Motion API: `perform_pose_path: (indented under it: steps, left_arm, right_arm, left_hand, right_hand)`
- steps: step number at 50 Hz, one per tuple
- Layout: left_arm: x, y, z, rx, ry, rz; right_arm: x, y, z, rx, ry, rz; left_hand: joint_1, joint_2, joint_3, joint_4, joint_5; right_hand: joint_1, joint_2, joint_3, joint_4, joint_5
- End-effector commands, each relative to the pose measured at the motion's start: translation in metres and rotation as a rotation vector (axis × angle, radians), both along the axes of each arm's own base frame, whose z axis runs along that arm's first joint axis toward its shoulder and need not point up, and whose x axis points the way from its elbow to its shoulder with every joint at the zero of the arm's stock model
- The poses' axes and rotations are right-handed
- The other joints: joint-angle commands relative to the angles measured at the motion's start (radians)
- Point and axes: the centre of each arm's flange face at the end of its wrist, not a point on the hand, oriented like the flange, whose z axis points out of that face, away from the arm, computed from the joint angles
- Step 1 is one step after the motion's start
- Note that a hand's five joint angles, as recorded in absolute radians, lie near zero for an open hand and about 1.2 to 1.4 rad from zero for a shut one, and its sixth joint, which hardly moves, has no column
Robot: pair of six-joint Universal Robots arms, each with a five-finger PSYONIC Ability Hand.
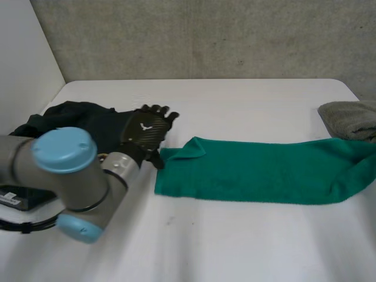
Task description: Fold the laundry.
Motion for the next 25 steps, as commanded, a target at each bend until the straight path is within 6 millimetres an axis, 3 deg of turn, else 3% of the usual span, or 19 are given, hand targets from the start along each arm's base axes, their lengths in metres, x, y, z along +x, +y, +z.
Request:
perform_pose_path:
  steps: [1, 12, 21, 25]
  left_arm:
    - [-0.029, -0.026, -0.031, 0.014, 0.013, -0.023]
    - [-0.043, -0.057, -0.063, -0.032, -0.025, -0.004]
    - [-0.023, -0.096, -0.054, -0.160, -0.125, 0.274]
    - [-0.011, -0.093, -0.058, -0.131, -0.162, 0.295]
  right_arm:
    - [0.001, 0.005, -0.005, 0.021, -0.004, 0.004]
    - [0.003, 0.012, -0.011, 0.044, -0.012, 0.014]
    - [-0.010, 0.012, -0.012, 0.051, -0.013, -0.023]
    - [-0.015, 0.012, -0.014, 0.056, -0.016, -0.032]
  left_hand:
    - [-0.013, -0.028, -0.038, -0.030, -0.048]
    - [0.005, -0.011, -0.020, -0.012, -0.030]
    - [0.043, 0.028, 0.018, 0.026, 0.008]
    - [-0.001, -0.016, -0.026, -0.018, -0.036]
  right_hand:
    - [0.413, 0.219, 0.203, 0.206, 0.229]
    - [0.413, 0.219, 0.203, 0.206, 0.229]
    - [0.413, 0.219, 0.203, 0.206, 0.229]
    - [0.413, 0.219, 0.203, 0.206, 0.229]
